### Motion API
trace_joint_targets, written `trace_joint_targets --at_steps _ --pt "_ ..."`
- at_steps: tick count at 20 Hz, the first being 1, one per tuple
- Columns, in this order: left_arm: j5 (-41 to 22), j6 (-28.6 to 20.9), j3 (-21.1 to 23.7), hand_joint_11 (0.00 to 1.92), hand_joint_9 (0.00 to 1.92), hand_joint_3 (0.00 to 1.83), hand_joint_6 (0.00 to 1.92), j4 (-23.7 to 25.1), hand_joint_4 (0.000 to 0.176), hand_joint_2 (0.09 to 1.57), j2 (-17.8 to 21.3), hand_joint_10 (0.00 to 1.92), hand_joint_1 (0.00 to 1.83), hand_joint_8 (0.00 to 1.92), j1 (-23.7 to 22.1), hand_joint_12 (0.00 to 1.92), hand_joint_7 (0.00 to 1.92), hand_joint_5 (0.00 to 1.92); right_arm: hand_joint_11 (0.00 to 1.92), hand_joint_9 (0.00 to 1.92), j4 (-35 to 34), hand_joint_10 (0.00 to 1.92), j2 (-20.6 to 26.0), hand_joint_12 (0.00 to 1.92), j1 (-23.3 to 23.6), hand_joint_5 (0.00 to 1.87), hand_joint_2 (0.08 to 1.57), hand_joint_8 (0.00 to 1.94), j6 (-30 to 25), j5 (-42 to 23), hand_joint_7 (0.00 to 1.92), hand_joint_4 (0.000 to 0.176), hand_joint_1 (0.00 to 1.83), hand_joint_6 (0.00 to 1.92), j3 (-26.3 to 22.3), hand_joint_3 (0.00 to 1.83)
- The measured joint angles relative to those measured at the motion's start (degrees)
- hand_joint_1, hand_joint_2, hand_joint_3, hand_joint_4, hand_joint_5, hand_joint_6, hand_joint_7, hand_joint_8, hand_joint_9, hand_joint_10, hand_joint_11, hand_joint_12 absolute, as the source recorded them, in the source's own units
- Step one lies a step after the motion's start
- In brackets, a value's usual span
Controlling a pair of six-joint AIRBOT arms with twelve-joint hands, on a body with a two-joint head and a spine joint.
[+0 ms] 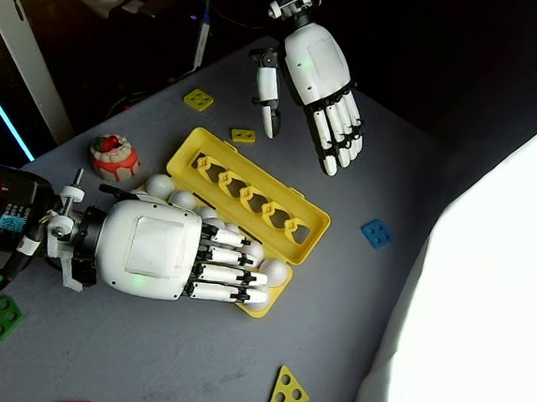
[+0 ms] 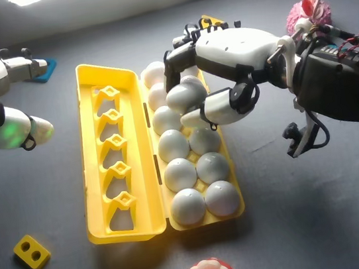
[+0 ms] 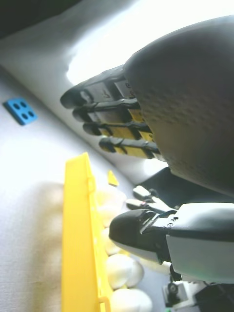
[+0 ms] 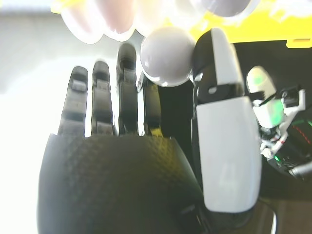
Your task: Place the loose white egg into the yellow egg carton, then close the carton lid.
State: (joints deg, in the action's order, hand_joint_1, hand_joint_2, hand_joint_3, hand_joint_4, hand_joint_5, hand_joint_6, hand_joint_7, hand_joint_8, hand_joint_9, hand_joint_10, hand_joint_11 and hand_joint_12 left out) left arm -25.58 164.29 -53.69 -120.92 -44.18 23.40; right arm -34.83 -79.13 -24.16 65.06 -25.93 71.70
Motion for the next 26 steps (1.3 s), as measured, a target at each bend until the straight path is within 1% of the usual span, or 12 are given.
trace_joint_targets --at_steps 1,2,3,6,8,9,14,18,20,22,24,26 --pt "0.0 0.0 0.0 0.00 0.01 0.00 0.01 0.0 0.073 1.25 0.0 0.00 0.62 0.01 0.0 0.15 0.05 0.08 0.00 0.05 0.0 0.16 0.0 0.00 0.0 0.90 1.16 0.01 -0.6 -0.4 0.46 0.000 1.13 1.13 0.0 0.00" --pt "0.0 0.0 0.0 0.00 0.03 0.00 0.01 0.0 0.072 1.24 0.0 0.01 0.64 0.00 0.0 0.36 0.06 0.09 0.00 0.05 0.0 0.15 -0.1 0.00 -0.1 0.90 1.16 0.00 -0.8 -0.6 0.45 0.000 1.13 1.13 0.0 0.00" --pt "0.0 0.0 0.0 0.00 0.03 0.00 0.00 0.0 0.071 1.25 0.0 0.00 0.62 0.00 0.0 0.37 0.06 0.08 0.00 0.06 0.2 0.16 -0.1 0.00 -0.4 0.93 1.14 0.01 -1.1 -1.2 0.47 0.000 1.13 1.09 0.0 0.00" --pt "0.0 0.2 0.0 0.00 0.00 0.00 0.01 -0.2 0.075 1.25 0.0 0.00 0.60 0.00 0.0 0.20 0.02 0.06 0.00 0.06 0.1 0.17 -0.1 0.00 -1.3 0.91 1.15 0.00 -1.6 -1.6 0.46 0.000 1.13 1.11 0.0 0.00" --pt "0.0 0.5 0.0 0.00 0.01 0.00 0.01 -0.8 0.076 1.24 0.0 0.00 0.62 0.01 0.0 0.31 0.04 0.08 0.00 0.06 0.1 0.18 -0.1 0.00 -1.7 0.92 1.14 0.00 -1.9 -2.2 0.47 0.000 1.13 1.09 0.0 0.00" --pt "0.0 0.6 0.0 0.00 0.00 0.00 0.00 -1.0 0.075 1.24 0.0 0.00 0.61 0.00 0.0 0.19 0.03 0.07 0.00 0.05 0.7 0.19 -0.1 0.00 -1.8 0.91 1.15 0.00 -3.3 -2.9 0.47 0.000 1.11 1.11 0.1 0.00" --pt "0.2 0.7 0.0 0.00 0.03 0.00 0.00 -1.6 0.085 1.25 0.0 0.01 0.57 0.00 0.0 0.24 0.04 0.05 0.00 0.01 5.7 0.37 -1.1 0.00 -3.0 0.82 1.19 0.01 -8.1 -5.4 0.47 0.000 1.04 1.22 0.6 0.00" --pt "0.4 2.1 0.0 0.00 0.05 0.00 0.00 -1.8 0.083 1.25 0.0 0.01 0.59 0.00 -0.1 0.34 0.05 0.05 0.00 0.01 5.8 0.30 -1.8 0.00 -3.3 0.78 1.21 0.01 -8.2 -6.8 0.41 0.000 1.02 1.28 0.9 0.00" --pt "0.1 4.8 0.0 0.00 0.03 0.00 0.01 -3.7 0.086 1.26 0.0 0.01 0.57 0.00 -0.1 0.20 0.05 0.02 0.00 0.00 5.9 0.27 -1.9 0.00 -3.3 0.76 1.23 0.01 -8.3 -7.2 0.40 0.000 1.05 1.31 1.2 0.00" --pt "-0.5 5.8 0.0 0.00 0.06 0.00 0.01 -5.7 0.081 1.25 0.0 0.01 0.60 0.01 -0.1 0.22 0.08 0.05 0.00 0.00 5.9 0.28 -1.9 0.00 -3.3 0.77 1.22 0.01 -8.3 -7.3 0.40 0.000 1.04 1.30 1.4 0.00" --pt "-0.6 6.9 0.0 0.00 0.05 0.00 0.00 -6.9 0.077 1.25 0.0 0.01 0.59 0.00 -0.1 0.24 0.07 0.03 0.00 0.01 6.0 0.37 -2.0 0.00 -3.6 0.58 1.09 0.00 -8.3 -7.5 0.38 0.000 0.95 0.70 1.8 0.00" --pt "-0.6 6.9 0.0 0.00 0.05 0.00 0.00 -7.5 0.076 1.25 0.0 0.01 0.60 0.00 -0.1 0.25 0.06 0.03 0.00 0.02 5.7 0.38 -1.9 0.00 -3.7 0.54 1.08 0.00 -8.3 -7.4 0.38 0.000 0.94 0.67 1.9 0.00"
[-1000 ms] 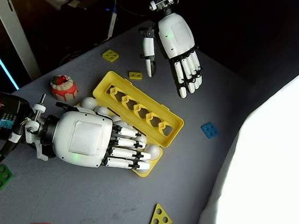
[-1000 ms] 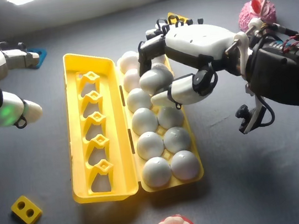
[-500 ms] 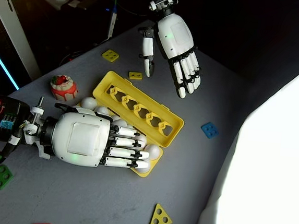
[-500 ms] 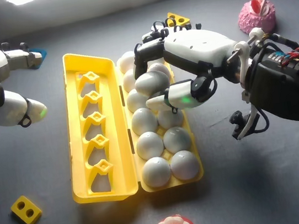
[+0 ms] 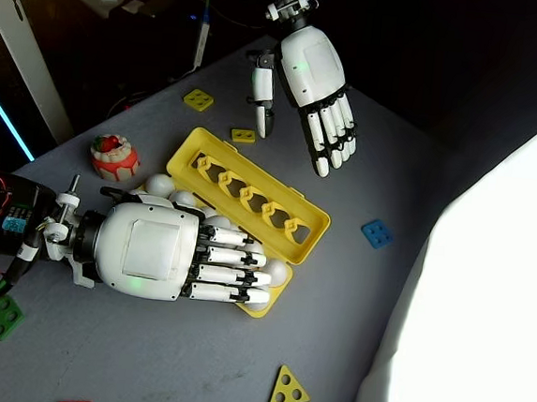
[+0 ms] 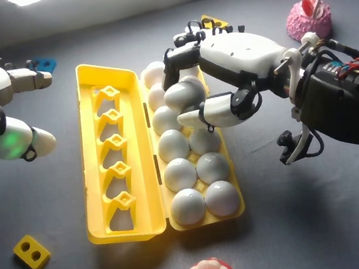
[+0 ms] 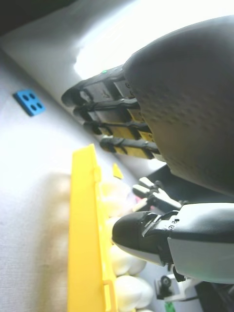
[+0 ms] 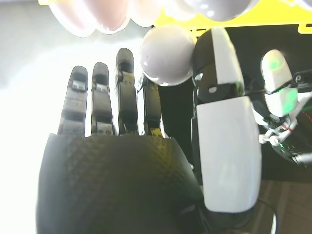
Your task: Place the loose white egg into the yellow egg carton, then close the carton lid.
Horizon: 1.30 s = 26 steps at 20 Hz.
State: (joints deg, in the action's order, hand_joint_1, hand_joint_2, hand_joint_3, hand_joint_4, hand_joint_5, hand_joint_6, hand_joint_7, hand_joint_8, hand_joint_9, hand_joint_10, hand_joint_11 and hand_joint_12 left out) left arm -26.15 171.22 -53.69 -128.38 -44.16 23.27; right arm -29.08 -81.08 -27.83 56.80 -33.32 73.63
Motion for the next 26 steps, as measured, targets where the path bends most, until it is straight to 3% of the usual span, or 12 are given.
trace_joint_targets --at_steps 4,5,7,8,9,12,15,16,20,23,24,26 --pt "0.1 0.0 0.0 0.00 0.06 0.00 0.00 -0.2 0.073 1.25 0.0 0.01 0.58 0.00 0.0 0.27 0.06 0.02 0.00 0.02 0.2 0.38 -0.2 0.00 -0.5 0.44 1.02 0.01 -0.1 -0.2 0.38 0.000 0.95 0.62 0.5 0.00" --pt "0.2 0.0 0.0 0.00 0.05 0.00 0.00 -0.2 0.076 1.25 0.0 0.00 0.58 0.00 0.0 0.18 0.06 0.03 0.00 0.00 0.2 0.31 -0.3 0.00 -0.6 0.30 1.06 0.00 -0.1 -0.2 0.30 0.000 0.86 0.50 0.5 0.00" --pt "0.2 0.0 0.0 0.00 0.04 0.00 0.00 -0.3 0.078 1.25 0.0 0.00 0.58 0.00 0.0 0.17 0.04 0.01 0.00 0.00 0.2 0.30 -0.3 0.00 -0.6 0.24 1.08 0.00 -0.1 -0.2 0.26 0.000 0.82 0.41 0.5 0.00" --pt "0.5 0.0 0.0 0.00 0.07 0.00 0.01 -0.5 0.081 1.23 0.0 0.01 0.61 0.01 0.0 0.32 0.08 0.04 0.00 0.00 0.2 0.17 -0.4 0.00 -0.6 0.13 1.11 0.00 -0.1 -0.2 0.17 0.000 0.75 0.28 0.5 0.01" --pt "0.7 0.0 0.0 0.00 0.06 0.00 0.00 -0.6 0.086 1.24 0.0 0.00 0.60 0.00 0.0 0.30 0.08 0.03 0.00 0.00 0.2 0.14 -0.4 0.00 -0.6 0.08 1.11 0.00 -0.1 -0.2 0.12 0.000 0.73 0.19 0.5 0.00" --pt "0.9 0.0 0.0 0.00 0.04 0.00 0.00 -0.8 0.084 1.25 0.0 0.00 0.58 0.00 0.1 0.16 0.06 0.03 0.00 0.00 0.2 0.10 -0.4 0.00 -0.5 0.06 1.10 0.00 -0.1 -0.2 0.09 0.000 0.71 0.14 0.5 0.00" --pt "1.0 0.0 0.0 0.00 0.05 0.00 0.00 -1.4 0.080 1.25 0.0 0.00 0.59 0.00 0.2 0.20 0.06 0.03 0.02 0.02 1.0 0.11 0.5 0.01 -0.2 0.08 1.09 0.00 -0.2 0.7 0.10 0.000 0.69 0.14 0.4 0.00" --pt "0.9 0.0 0.0 0.00 0.02 0.00 0.00 -1.8 0.080 1.25 0.0 0.00 0.60 0.00 0.2 0.16 0.04 0.03 0.00 0.00 1.8 0.09 1.7 0.00 0.4 0.07 1.10 0.00 -0.2 1.6 0.08 0.000 0.69 0.12 0.4 0.00" --pt "1.2 0.1 -0.6 0.00 0.07 0.00 0.00 -5.1 0.074 1.25 0.0 0.01 0.60 0.00 0.2 0.37 0.08 0.05 0.00 0.00 1.6 0.07 7.0 0.00 1.4 0.09 1.09 0.01 -0.2 3.5 0.07 0.000 0.72 0.11 -0.4 0.00" --pt "1.4 0.2 -0.8 0.00 0.07 0.00 0.01 -9.2 0.078 1.25 0.0 0.01 0.59 0.00 0.5 0.26 0.09 0.04 0.00 0.03 1.3 0.08 13.0 0.00 1.6 0.10 1.10 0.01 -0.3 4.3 0.09 0.000 0.66 0.10 -5.3 0.00" --pt "1.4 0.2 -0.9 0.00 0.07 0.00 0.00 -10.9 0.079 1.25 0.0 0.00 0.59 0.00 0.5 0.21 0.09 0.04 0.01 0.03 1.3 0.08 14.9 0.00 1.6 0.06 1.12 0.00 -0.2 5.0 0.08 0.000 0.55 0.09 -7.6 0.01" --pt "1.4 0.2 -1.6 0.00 0.06 0.00 0.00 -15.3 0.080 1.24 0.0 0.00 0.60 0.00 0.5 0.29 0.10 0.06 0.00 0.03 1.8 0.08 19.2 0.00 2.0 0.05 1.14 0.00 2.1 8.1 0.07 0.000 0.47 0.07 -12.9 0.01"
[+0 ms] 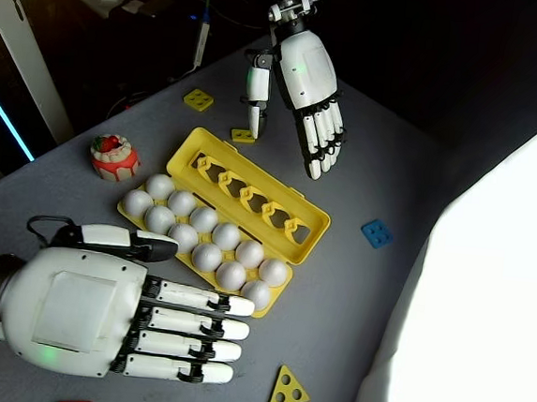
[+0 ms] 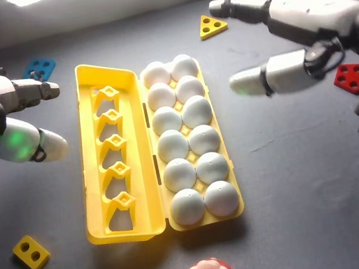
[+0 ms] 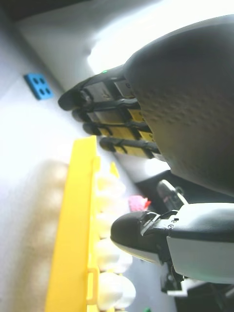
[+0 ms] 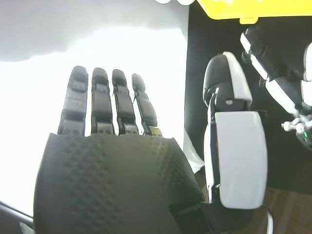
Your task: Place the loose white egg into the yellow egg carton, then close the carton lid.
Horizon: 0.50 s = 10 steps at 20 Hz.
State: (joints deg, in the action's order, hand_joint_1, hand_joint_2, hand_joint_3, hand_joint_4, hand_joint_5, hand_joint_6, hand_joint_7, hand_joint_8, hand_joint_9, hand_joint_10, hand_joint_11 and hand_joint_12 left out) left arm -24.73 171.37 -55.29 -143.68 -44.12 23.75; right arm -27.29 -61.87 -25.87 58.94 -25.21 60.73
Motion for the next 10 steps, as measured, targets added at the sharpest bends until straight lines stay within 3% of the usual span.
trace_joint_targets --at_steps 1,5,8,10 --pt "-0.1 0.0 -0.2 0.00 0.04 0.00 0.00 -1.6 0.079 1.25 0.0 0.00 0.59 0.00 0.0 0.25 0.08 0.05 0.00 0.04 0.0 0.09 1.2 0.00 0.4 0.05 1.13 0.00 0.6 1.9 0.07 0.000 0.49 0.07 -1.0 0.01" --pt "-1.6 -0.9 -0.7 0.00 0.10 0.00 0.00 -8.0 0.075 1.25 0.0 0.02 0.57 0.00 0.1 0.40 0.10 0.04 0.01 0.04 0.2 0.08 7.2 0.01 3.0 0.06 1.13 0.01 3.0 8.2 0.08 0.000 0.51 0.07 -4.4 0.01" --pt "-1.4 -5.4 -1.1 0.00 0.08 0.01 0.00 -9.7 0.051 1.26 0.0 0.01 0.55 0.00 0.8 0.37 0.08 0.04 0.01 0.03 0.3 0.08 11.2 0.01 4.5 0.05 1.14 0.00 3.3 11.4 0.06 0.000 0.49 0.06 -5.9 0.01" --pt "-0.5 -10.1 -1.1 0.00 0.15 0.00 0.02 -10.3 0.025 1.26 0.0 0.02 0.57 0.01 0.9 0.57 0.15 0.11 0.01 0.04 0.4 0.09 13.3 0.01 6.6 0.08 1.13 0.01 3.4 13.9 0.08 0.000 0.53 0.06 -5.9 0.00"
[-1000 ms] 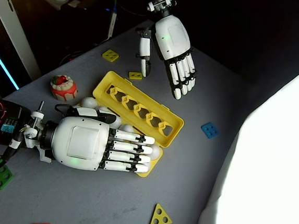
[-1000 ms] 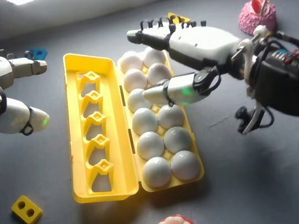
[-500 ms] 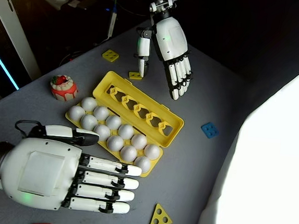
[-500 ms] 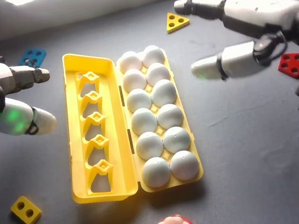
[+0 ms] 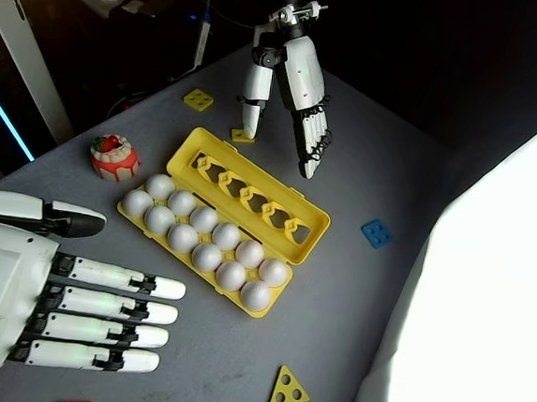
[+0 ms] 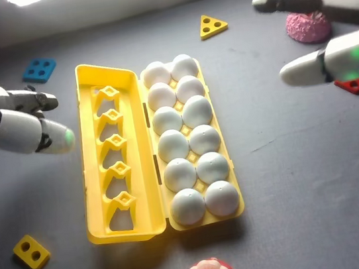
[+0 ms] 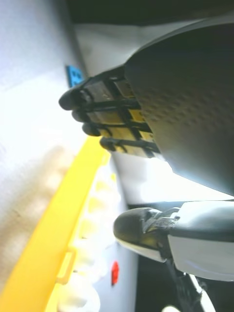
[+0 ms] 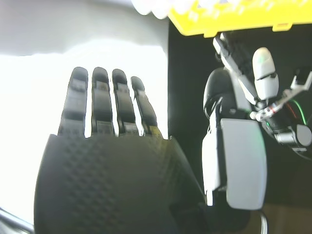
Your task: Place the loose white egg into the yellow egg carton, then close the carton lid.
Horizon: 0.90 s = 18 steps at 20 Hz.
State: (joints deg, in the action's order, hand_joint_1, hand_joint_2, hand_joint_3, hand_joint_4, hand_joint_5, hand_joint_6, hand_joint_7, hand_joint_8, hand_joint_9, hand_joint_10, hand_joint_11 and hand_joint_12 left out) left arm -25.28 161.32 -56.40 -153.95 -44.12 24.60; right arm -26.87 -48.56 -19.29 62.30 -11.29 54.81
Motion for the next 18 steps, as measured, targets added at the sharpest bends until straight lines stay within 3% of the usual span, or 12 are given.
trace_joint_targets --at_steps 1,2,4,6,10,13,15,18 --pt "0.8 -2.5 0.0 0.00 0.19 0.00 0.03 0.1 0.014 1.25 0.0 0.03 0.58 0.02 0.2 0.66 0.19 0.16 0.00 0.04 0.0 0.08 0.9 0.00 1.0 0.08 1.13 0.01 0.0 1.4 0.08 0.000 0.54 0.06 0.0 0.00" --pt "1.9 -5.8 0.0 0.00 0.21 0.00 0.03 0.1 0.000 1.25 0.0 0.03 0.59 0.02 0.9 0.63 0.23 0.19 0.00 0.03 0.0 0.08 1.8 0.00 1.8 0.06 1.14 0.01 0.0 3.5 0.08 0.000 0.50 0.05 0.0 0.01" --pt "2.8 -11.2 0.0 0.00 0.29 0.00 0.03 0.0 0.000 1.26 0.0 0.04 0.58 0.02 2.1 0.77 0.29 0.24 0.01 0.04 -0.1 0.09 3.1 0.01 2.8 0.06 1.14 0.01 0.0 6.5 0.08 0.000 0.49 0.05 -0.1 0.01" --pt "3.6 -16.2 0.0 0.00 0.30 0.00 0.02 0.0 0.000 1.26 0.0 0.03 0.59 0.01 3.0 0.80 0.30 0.25 0.01 0.04 -0.1 0.09 3.5 0.01 4.0 0.06 1.14 0.01 0.1 7.0 0.08 0.000 0.49 0.05 -0.1 0.01" --pt "4.6 -20.9 0.0 0.00 0.39 0.00 0.02 0.1 0.000 1.25 -0.8 0.03 0.59 0.00 3.9 0.97 0.38 0.32 0.01 0.05 -0.2 0.09 3.3 0.02 4.8 0.07 1.13 0.01 0.1 5.8 0.09 0.000 0.57 0.05 -0.9 0.00" --pt "5.2 -23.3 0.0 0.00 0.37 0.00 0.00 0.2 0.000 1.25 -1.3 0.01 0.62 0.00 4.5 0.94 0.36 0.31 0.00 0.05 -0.3 0.09 3.3 0.13 4.8 0.08 1.14 0.00 0.8 6.1 0.10 0.000 0.53 0.03 -2.3 0.00" --pt "5.4 -24.8 -0.3 0.00 0.36 0.00 0.00 0.2 0.000 1.25 -1.7 0.01 0.62 0.00 4.8 0.94 0.34 0.30 0.00 0.04 -0.3 0.08 3.3 0.03 4.8 0.10 1.13 0.00 0.9 6.1 0.10 0.000 0.60 0.03 -2.6 0.00" --pt "5.3 -25.7 -0.6 0.00 0.34 0.00 0.00 -0.3 0.000 1.25 -2.2 0.00 0.61 0.00 5.7 0.87 0.33 0.27 0.00 0.08 -0.3 0.10 3.3 0.30 4.9 0.12 1.12 0.00 1.0 6.0 0.14 0.000 0.60 0.01 -3.3 0.00"
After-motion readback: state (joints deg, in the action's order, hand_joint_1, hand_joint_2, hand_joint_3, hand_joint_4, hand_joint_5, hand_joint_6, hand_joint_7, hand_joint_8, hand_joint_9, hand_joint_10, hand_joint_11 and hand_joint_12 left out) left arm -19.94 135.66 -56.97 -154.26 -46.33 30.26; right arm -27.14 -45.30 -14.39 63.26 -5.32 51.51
